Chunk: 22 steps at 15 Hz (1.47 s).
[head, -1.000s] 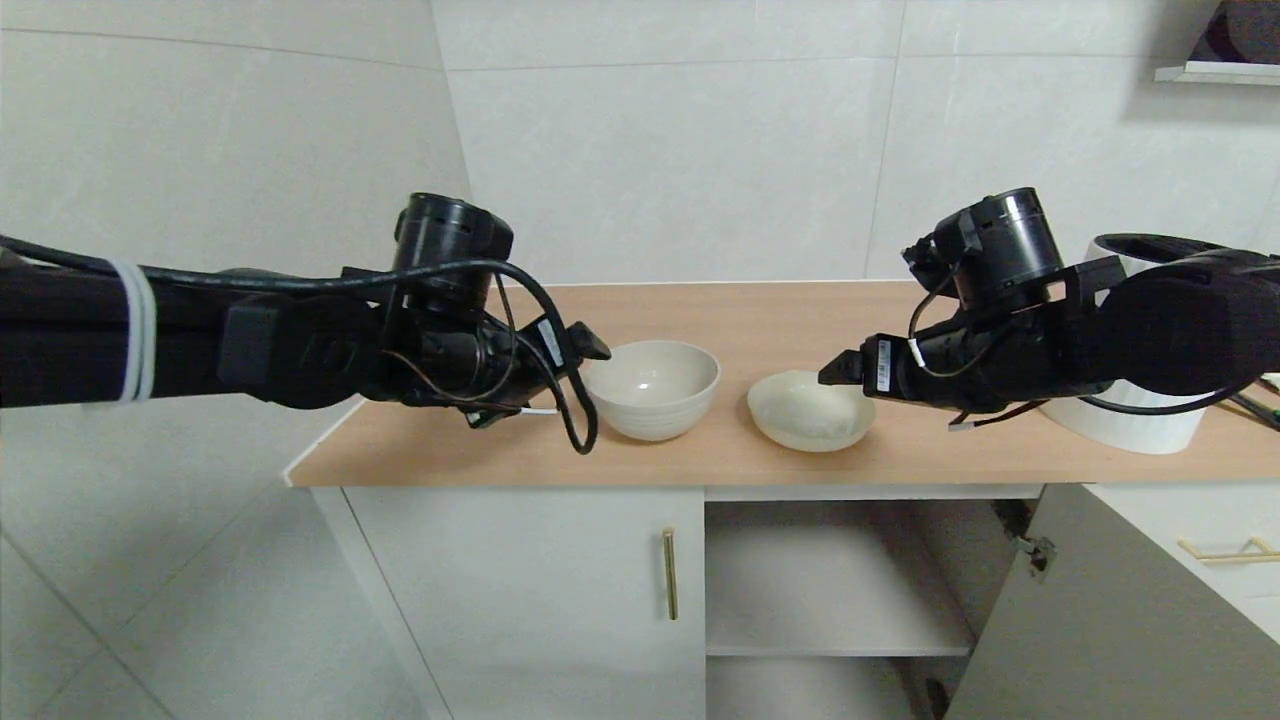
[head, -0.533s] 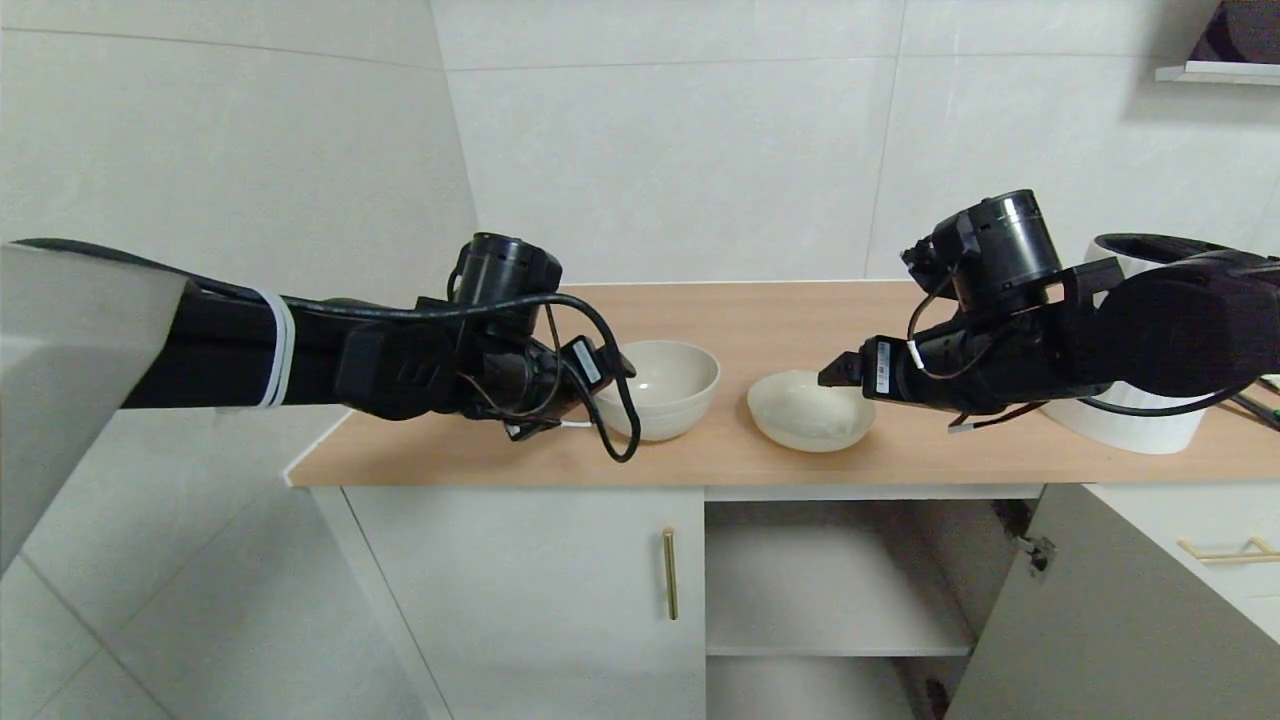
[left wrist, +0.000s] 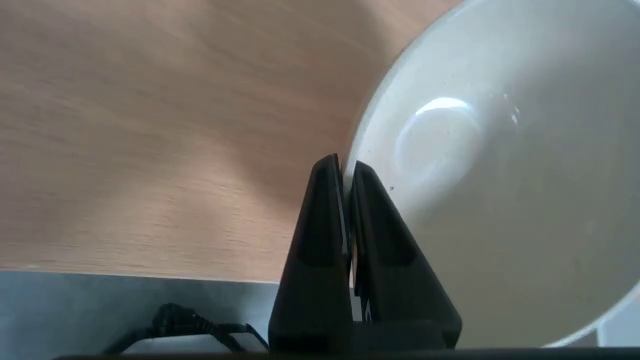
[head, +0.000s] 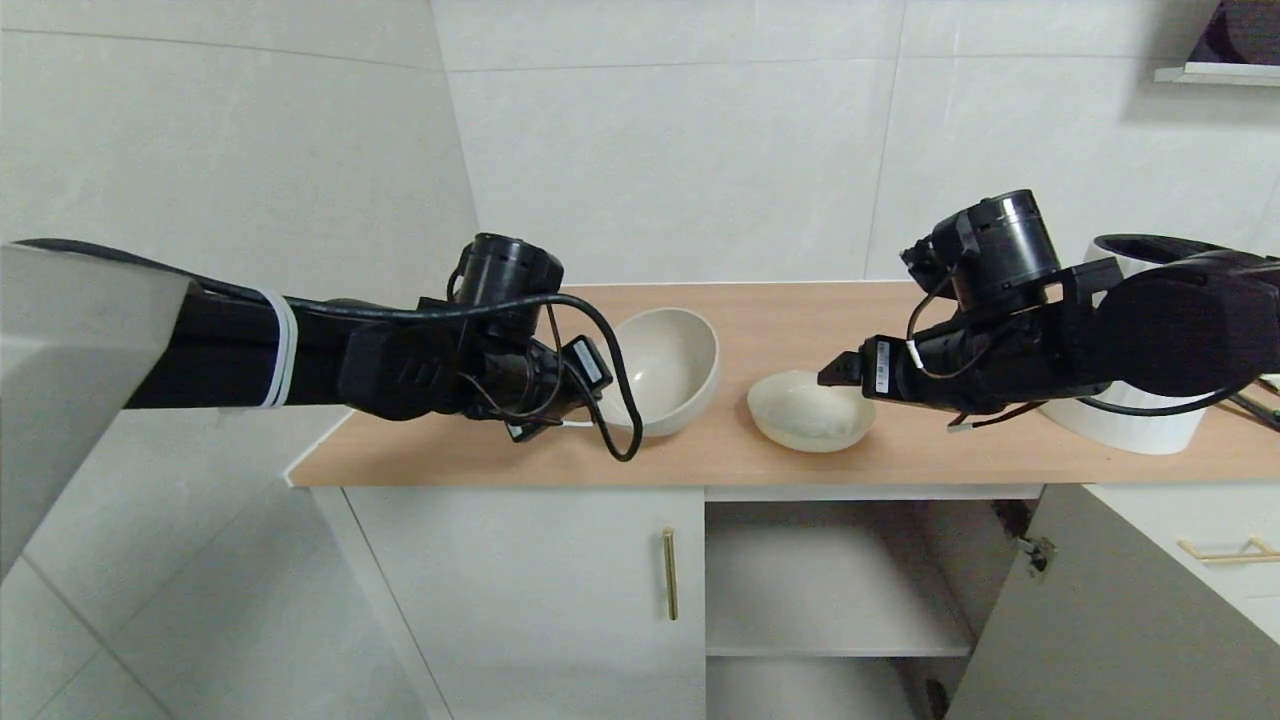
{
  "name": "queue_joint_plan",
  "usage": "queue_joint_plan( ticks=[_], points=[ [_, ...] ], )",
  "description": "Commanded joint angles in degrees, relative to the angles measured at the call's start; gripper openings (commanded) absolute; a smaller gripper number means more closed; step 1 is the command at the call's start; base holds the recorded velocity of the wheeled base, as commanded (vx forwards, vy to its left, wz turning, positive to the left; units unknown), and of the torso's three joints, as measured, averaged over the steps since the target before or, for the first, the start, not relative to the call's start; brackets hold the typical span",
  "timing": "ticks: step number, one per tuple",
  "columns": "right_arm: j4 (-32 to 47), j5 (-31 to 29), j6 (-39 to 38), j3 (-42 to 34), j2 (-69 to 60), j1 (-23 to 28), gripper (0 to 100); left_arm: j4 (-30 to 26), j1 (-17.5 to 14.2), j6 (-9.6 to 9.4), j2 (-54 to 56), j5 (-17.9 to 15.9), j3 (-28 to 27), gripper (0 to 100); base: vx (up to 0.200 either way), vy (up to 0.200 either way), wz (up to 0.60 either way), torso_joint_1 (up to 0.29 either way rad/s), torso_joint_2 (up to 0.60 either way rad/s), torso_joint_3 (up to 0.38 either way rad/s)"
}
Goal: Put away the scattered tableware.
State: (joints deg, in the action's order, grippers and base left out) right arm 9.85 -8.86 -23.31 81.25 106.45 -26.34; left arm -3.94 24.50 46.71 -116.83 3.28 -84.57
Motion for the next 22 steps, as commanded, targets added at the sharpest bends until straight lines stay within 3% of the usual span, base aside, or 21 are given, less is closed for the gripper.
queue_joint_plan(
  ticks=[1, 6, 9, 16, 17, 22],
  points=[
    [0.0, -0.3, -0.1, 0.2, 0.3, 0.0, 100, 0.0, 0.0, 0.04, 1.1, 0.1, 0.2, 0, 0.000, 0.000, 0.00, 0.000, 0.00, 0.000],
    [-0.2, -12.3, 0.5, 2.0, 7.2, -0.1, 100, -0.2, 0.0, 0.04, 3.4, -0.6, 1.4, 0, 0.000, 0.000, 0.00, 0.000, 0.00, 0.000],
    [-1.7, -12.8, 0.4, 2.4, 9.1, 0.0, 100, -0.2, 0.0, 0.04, 4.5, -2.6, 2.5, 0, 0.000, 0.000, 0.00, 0.000, 0.00, 0.000],
    [-4.1, -13.0, 0.5, 2.8, 11.8, 0.6, 100, -0.2, 0.0, 0.04, 4.7, -2.7, 2.5, 0, 0.000, 0.000, 0.00, 0.000, 0.00, 0.000],
    [-4.1, -13.0, 0.5, 2.9, 11.9, 0.7, 0, -0.2, 0.0, 0.13, 4.7, -2.7, 2.6, 0, 0.000, 0.000, 0.00, 0.000, 0.00, 0.000],
    [-4.0, -12.8, 0.5, 2.9, 11.8, 0.9, 0, -0.2, 0.0, 0.13, 4.7, -2.8, 2.6, 0, 0.000, 0.000, 0.00, 0.000, 0.00, 0.000]
  ],
)
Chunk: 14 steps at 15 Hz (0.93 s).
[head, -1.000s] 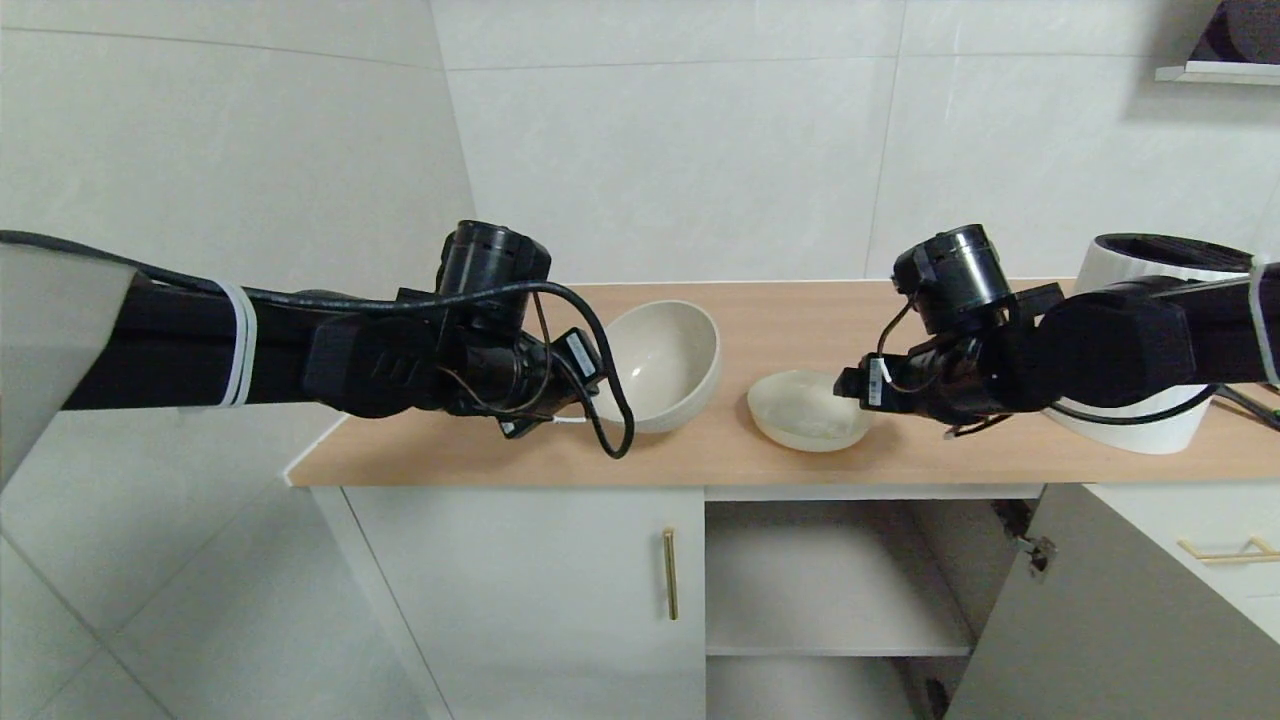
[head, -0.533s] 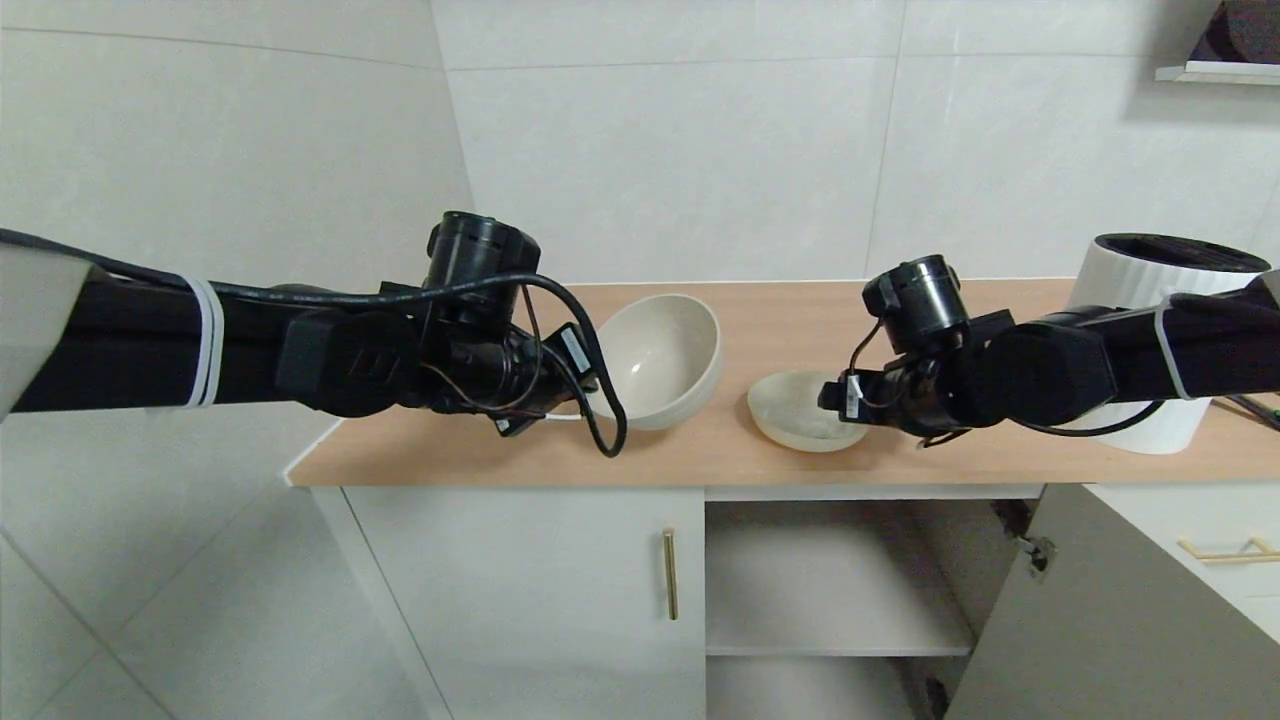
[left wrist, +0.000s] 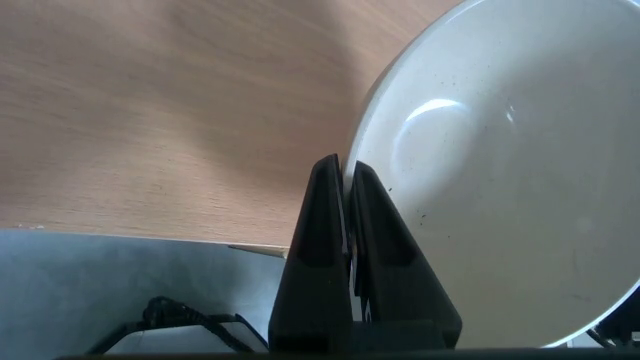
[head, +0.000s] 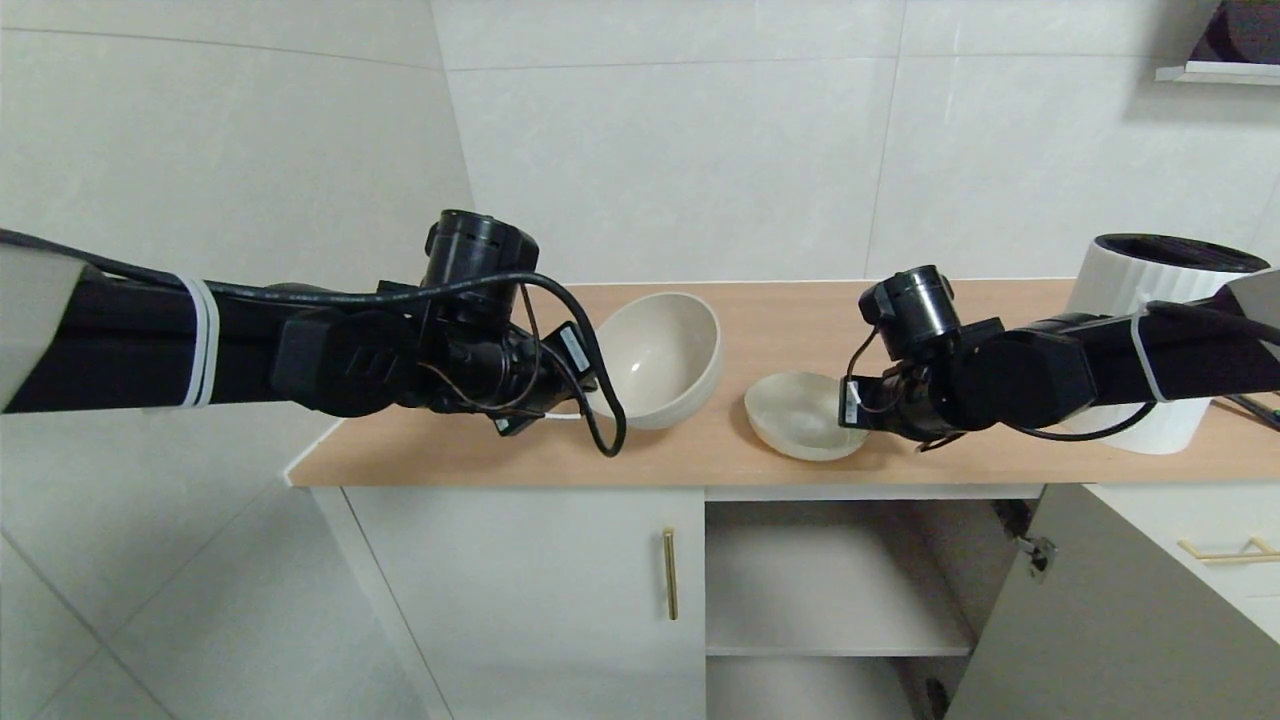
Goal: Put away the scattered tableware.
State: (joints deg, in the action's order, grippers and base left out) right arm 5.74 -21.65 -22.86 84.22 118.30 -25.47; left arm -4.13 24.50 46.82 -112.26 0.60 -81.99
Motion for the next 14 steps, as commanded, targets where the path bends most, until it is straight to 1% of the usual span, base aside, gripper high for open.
queue_joint_plan(
  ticks=[1, 3, 5, 7, 8, 10, 11, 12, 14],
  points=[
    [0.1, 0.0, 0.0, 0.0, -0.2, 0.0, 0, 0.0, 0.0, 0.02, 0.2, 0.0, 0.0, 0, 0.000, 0.000, 0.00, 0.000, 0.00, 0.000],
    [0.1, 0.2, -0.1, 0.0, -0.8, 0.0, 0, 0.0, 0.0, 0.02, 0.5, 0.0, 0.1, 0, 0.000, 0.000, 0.00, 0.000, 0.00, 0.000],
    [0.8, 0.9, -0.2, -0.4, -3.6, 0.1, 0, 0.0, 0.0, -0.24, 2.3, 0.0, 1.7, 0, 0.000, 0.000, 0.00, 0.000, 0.00, 0.000],
    [2.3, 4.6, -0.4, -1.8, -8.8, 0.1, 0, 0.1, 0.0, -0.77, 6.4, -0.2, 5.0, 0, 0.000, 0.000, 0.00, 0.000, 0.00, 0.000],
    [3.8, 7.8, -0.5, -2.8, -11.9, 0.1, 0, 0.2, -0.1, -2.00, 9.6, -0.3, 7.5, 0, 0.000, 0.000, 0.00, 0.000, 0.00, 0.000],
    [6.6, 12.0, -1.4, -6.9, -17.8, 0.1, 0, 0.4, -0.4, -5.87, 15.9, -1.3, 13.5, 0, 0.000, 0.000, 0.00, 0.000, 0.00, 0.000],
    [6.7, 13.3, -1.5, -8.6, -19.6, 0.1, 0, 0.4, -0.4, -7.45, 18.7, -2.1, 15.8, 0, 0.000, 0.000, 0.00, 0.000, 0.00, 0.000],
    [6.8, 13.9, -1.5, -9.9, -20.9, 0.1, 0, 0.4, -0.4, -8.33, 21.0, -2.8, 17.8, 0, 0.000, 0.000, 0.00, 0.000, 0.00, 0.000],
    [6.9, 13.9, -1.5, -12.6, -22.6, 0.2, 0, 0.4, -0.4, -9.29, 24.4, -3.8, 21.2, 0, 0.000, 0.000, 0.00, 0.000, 0.00, 0.000]
  ],
)
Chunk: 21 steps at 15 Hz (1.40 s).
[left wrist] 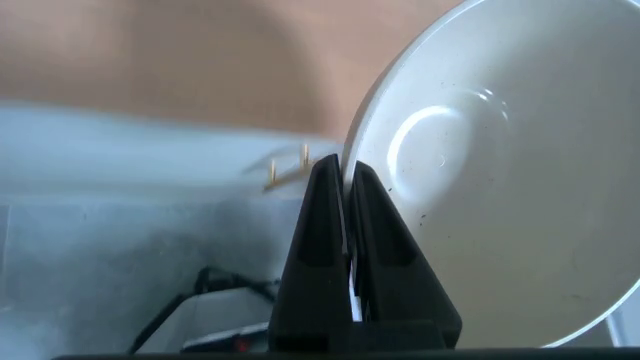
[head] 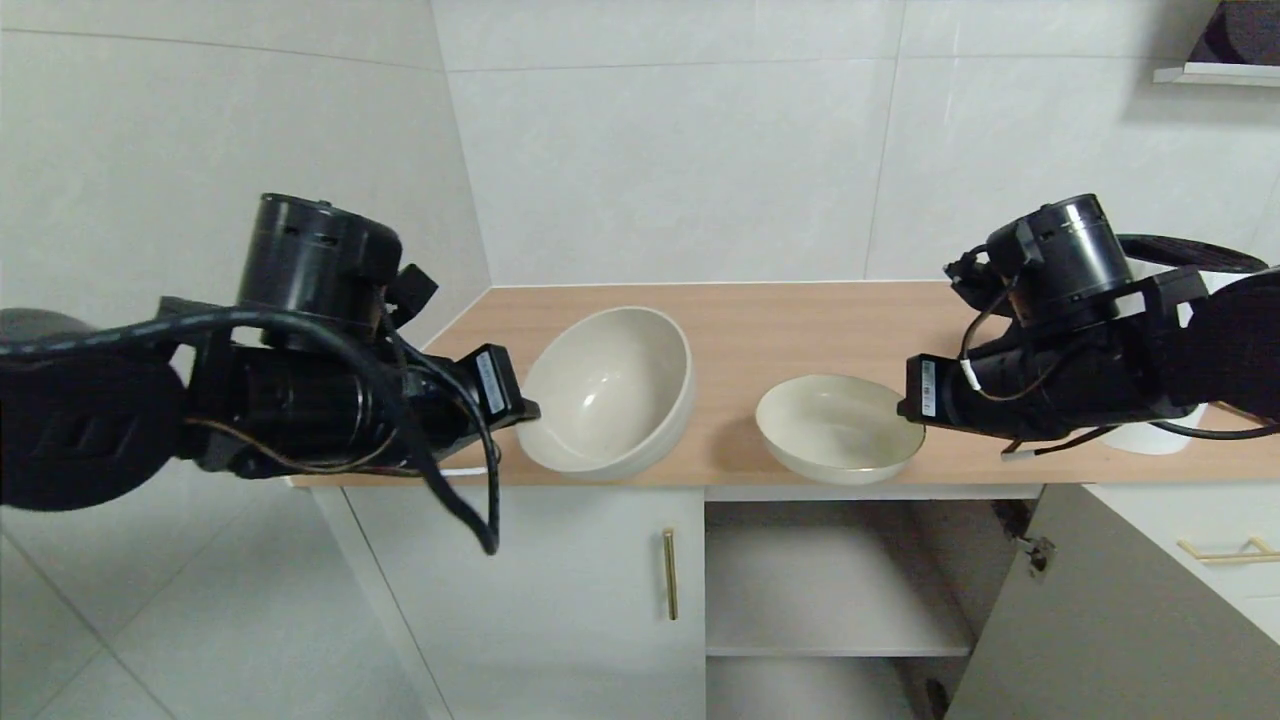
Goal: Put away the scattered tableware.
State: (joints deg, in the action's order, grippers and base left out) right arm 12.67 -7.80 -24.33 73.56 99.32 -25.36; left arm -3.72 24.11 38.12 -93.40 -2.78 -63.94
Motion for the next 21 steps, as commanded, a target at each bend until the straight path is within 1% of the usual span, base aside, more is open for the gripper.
queue_joint_plan(
  ticks=[1, 3, 5, 7, 8, 11, 13, 14, 21],
  points=[
    [0.2, 0.1, -0.1, -3.8, -4.9, 0.0, 0, 0.6, 0.1, -0.59, 6.4, -0.5, 4.4, 0, 0.000, 0.000, 0.00, 0.000, 0.00, 0.000],
    [0.6, 0.2, 0.0, -6.8, -7.3, 0.0, 0, 3.1, 0.3, -0.68, 6.9, -0.6, 7.6, 0, 0.000, 0.000, 0.00, 0.000, 0.00, 0.000],
    [0.3, 0.2, 0.3, -10.3, -7.0, 0.7, 0, 4.7, 2.3, -0.77, 6.0, -0.6, 10.2, 0, 0.000, 0.000, 0.00, 0.000, 0.00, 0.000],
    [0.3, 0.7, 0.3, -11.0, -6.8, 1.0, 0, 5.1, 4.2, -0.68, 4.2, -0.5, 10.5, 0, 0.000, 0.000, 0.00, 0.000, 0.00, 0.000],
    [0.3, 0.8, 0.3, -11.4, -6.7, 1.2, 0, 5.0, 4.3, -0.59, 3.8, -0.6, 10.6, 0, 0.000, 0.000, 0.00, 0.000, 0.00, 0.000],
    [0.2, 0.7, 1.5, -11.7, -6.7, 1.5, 0, 5.0, 4.3, -0.77, 3.4, -0.6, 10.7, 0, -0.200, 0.000, 0.00, 0.002, 0.00, 0.010],
    [0.1, 0.7, 1.5, -11.6, -6.0, 1.5, 0, 5.1, 4.3, -1.03, 2.7, -0.6, 10.6, 0, 0.000, 0.000, 0.00, 0.000, 0.00, 0.000],
    [-0.2, 0.7, 1.5, -11.5, -5.4, 1.5, 0, 5.1, 4.3, -2.00, 1.7, -0.6, 10.7, 0, 0.000, 0.000, 0.00, 0.000, 0.00, 0.000],
    [-1.6, 0.5, 1.6, -11.7, -3.6, 2.0, 0, 5.1, 4.3, -2.17, 0.1, -0.4, 10.6, 0, 0.000, 0.000, 0.00, 0.000, 0.00, 0.000]
  ],
)
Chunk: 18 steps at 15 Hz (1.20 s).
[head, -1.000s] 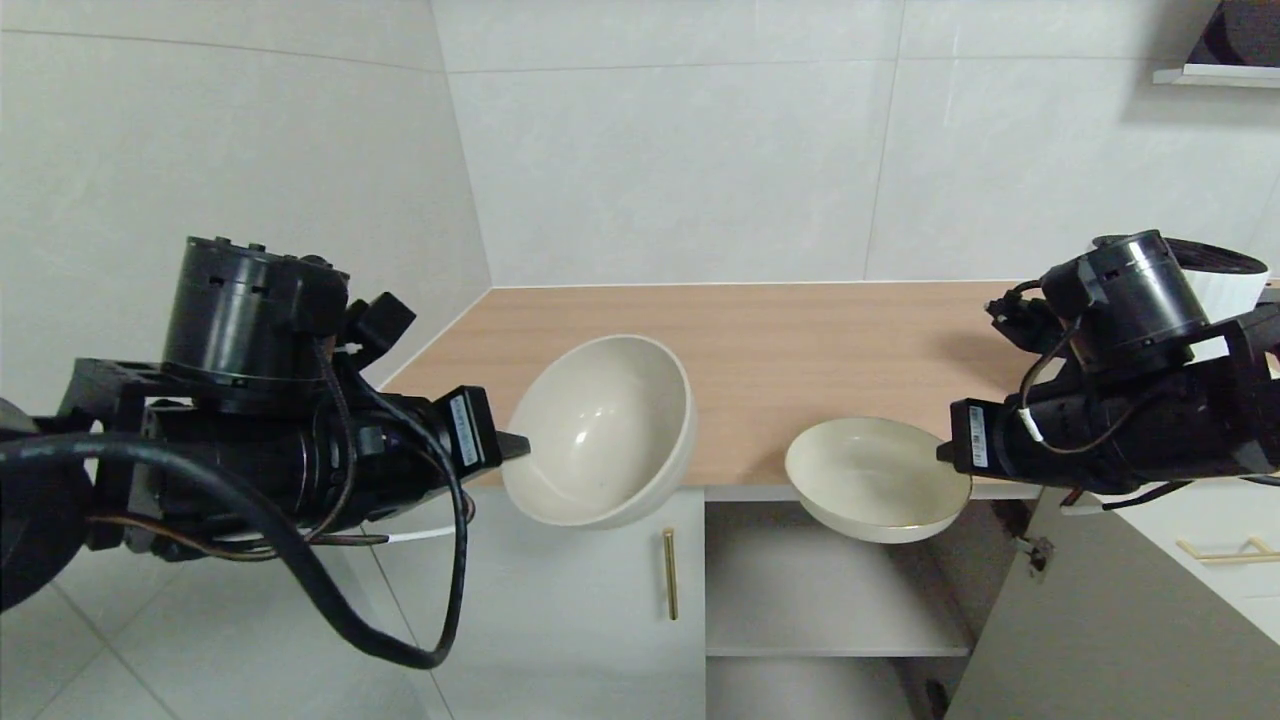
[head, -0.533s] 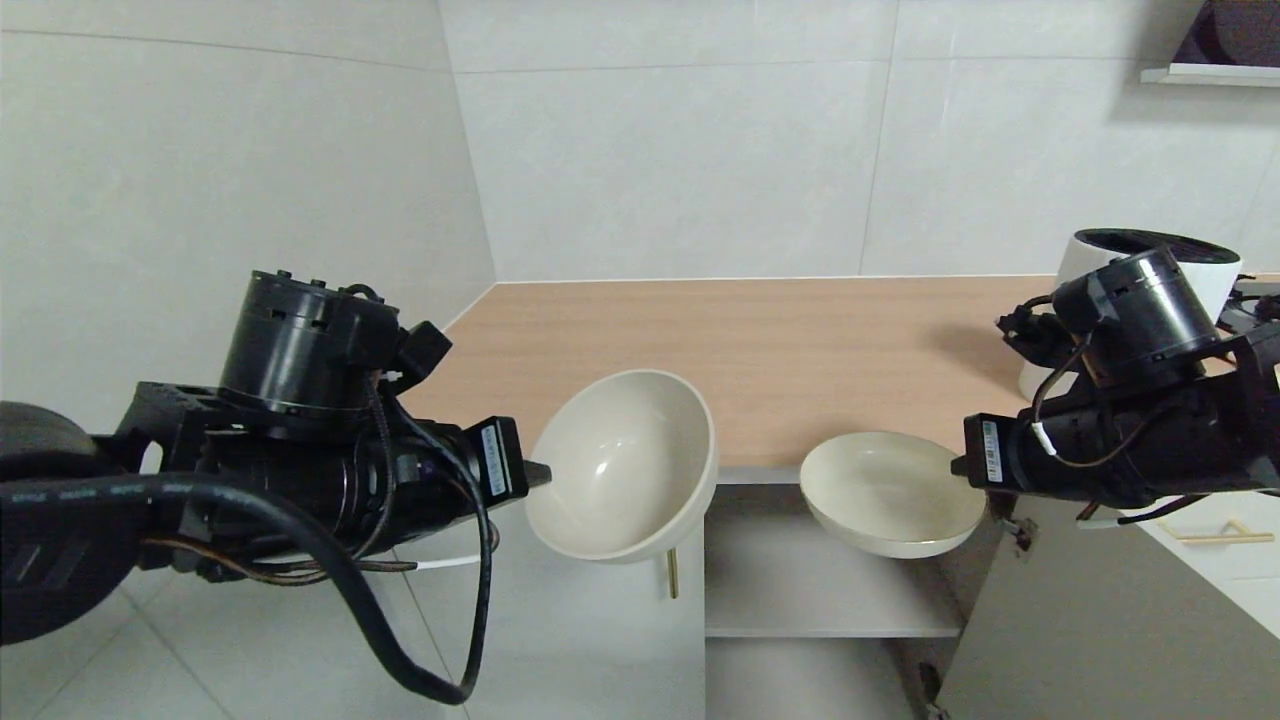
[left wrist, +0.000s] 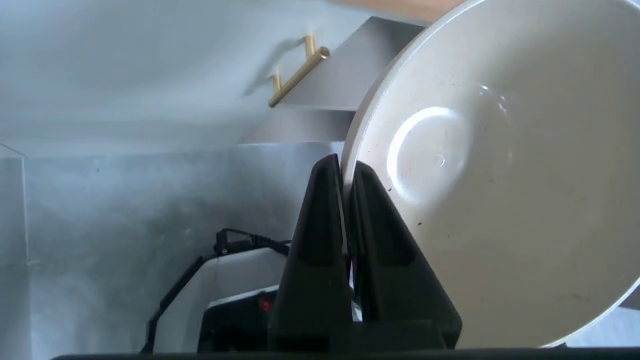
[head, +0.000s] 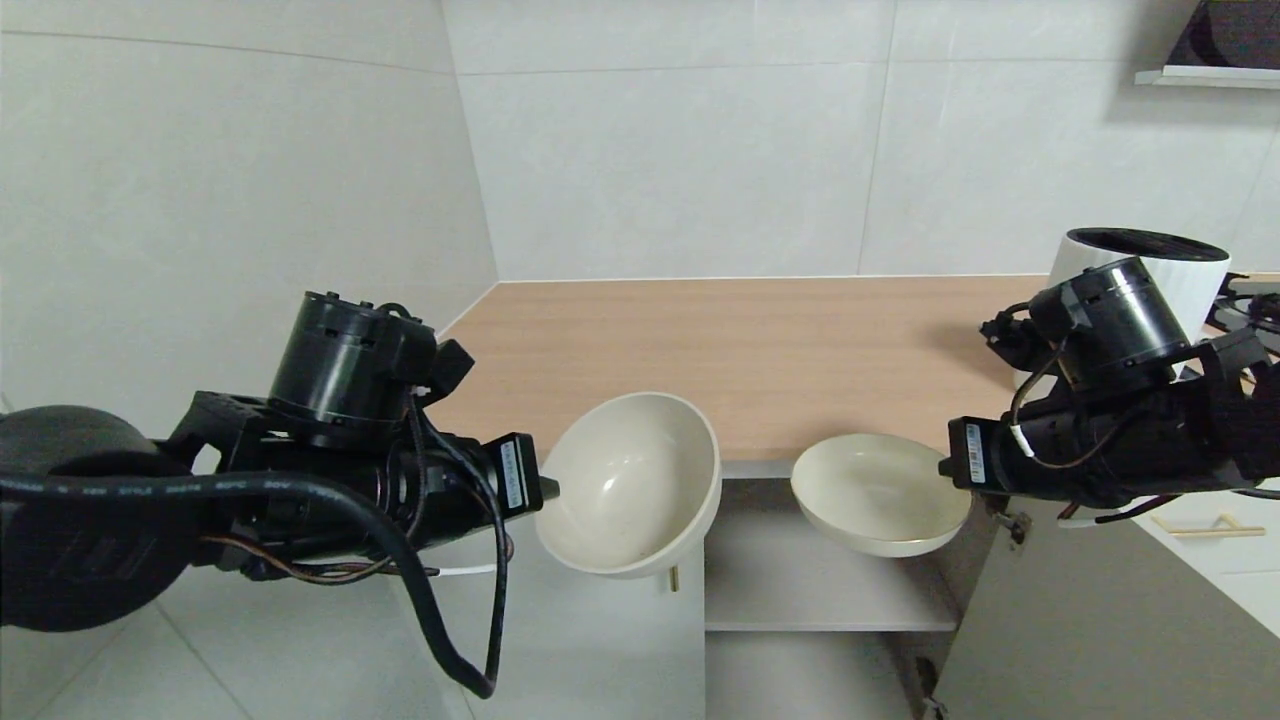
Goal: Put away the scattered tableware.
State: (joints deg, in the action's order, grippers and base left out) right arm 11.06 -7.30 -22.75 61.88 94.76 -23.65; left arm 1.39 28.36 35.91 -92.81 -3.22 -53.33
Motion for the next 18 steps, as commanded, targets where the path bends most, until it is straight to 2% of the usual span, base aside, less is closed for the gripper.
queue_joint_plan(
  ticks=[1, 6, 18],
  points=[
    [-0.1, 0.0, 0.0, 0.0, 1.3, 0.4, 0, 0.0, 0.0, 0.03, -0.6, 0.1, 0.0, 0, 0.000, 0.000, 0.00, 0.000, 0.00, 0.000],
    [-0.1, 0.0, 0.1, 0.0, 1.6, 0.5, 0, 0.0, 0.0, 0.03, -1.6, 0.1, 0.0, 0, 0.000, 0.000, 0.00, -0.043, 0.11, 0.068],
    [-0.5, -0.2, 0.1, -0.1, 2.5, 0.5, 0, 0.0, 0.0, 0.03, -1.8, 0.2, 0.0, 0, 0.000, 0.000, 0.00, -0.159, 0.45, 0.293]
  ],
)
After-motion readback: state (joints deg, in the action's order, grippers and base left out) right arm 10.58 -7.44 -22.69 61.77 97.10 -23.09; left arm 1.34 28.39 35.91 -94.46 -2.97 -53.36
